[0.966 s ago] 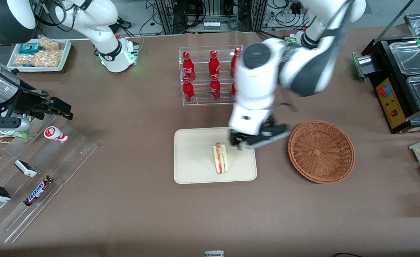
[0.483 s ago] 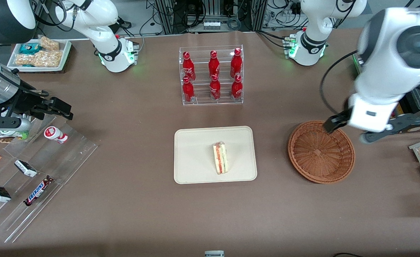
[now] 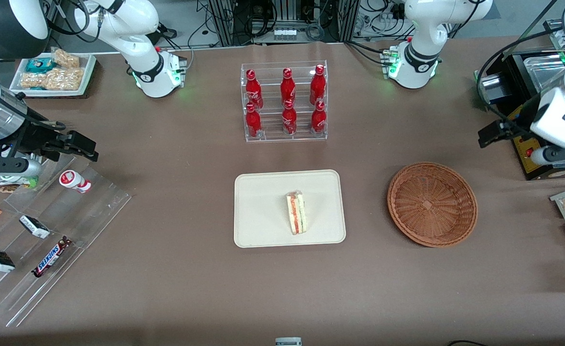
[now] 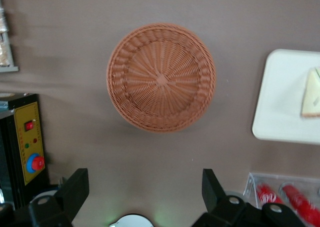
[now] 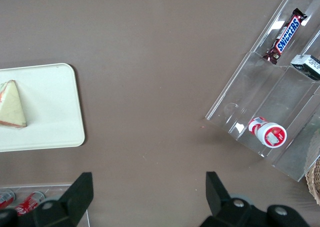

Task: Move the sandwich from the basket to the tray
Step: 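Open the left gripper, release the sandwich, and retract the arm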

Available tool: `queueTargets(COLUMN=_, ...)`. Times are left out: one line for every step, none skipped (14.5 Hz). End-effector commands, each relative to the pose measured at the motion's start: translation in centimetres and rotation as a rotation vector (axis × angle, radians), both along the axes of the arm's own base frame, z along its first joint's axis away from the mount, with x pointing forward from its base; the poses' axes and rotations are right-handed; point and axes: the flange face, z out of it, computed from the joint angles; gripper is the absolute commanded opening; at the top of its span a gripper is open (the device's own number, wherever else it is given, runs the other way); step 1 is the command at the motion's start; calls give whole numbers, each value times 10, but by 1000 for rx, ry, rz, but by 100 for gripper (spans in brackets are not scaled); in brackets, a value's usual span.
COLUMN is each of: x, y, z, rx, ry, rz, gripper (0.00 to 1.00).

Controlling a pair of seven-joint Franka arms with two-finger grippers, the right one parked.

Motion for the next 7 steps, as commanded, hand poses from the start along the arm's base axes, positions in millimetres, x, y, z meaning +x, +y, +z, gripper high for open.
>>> queueTargets(x=-22, y=25, z=14, rx=-45, ry=-17, rz=-43, gripper=100)
queueTargets(x=-25, y=26, z=16, rx=-36, ry=-19, rz=-43, gripper=100)
queueTargets(x=-24, y=29, z=19, rx=-33, ry=-31, rz=-40, gripper=100)
queueTargets(x=-20, y=30, z=20, rx=-23, ry=-43, rz=-43, gripper=100)
queueTargets(x=-11, y=30, z=18, rx=-7, ry=-45, rz=-45, gripper=100)
queueTargets(x=-7, y=30, z=20, rx=1, ry=-51, rz=-46, gripper=100)
queueTargets(x=-6, y=29, z=18, rx=-1, ry=-50, rz=-46, gripper=100)
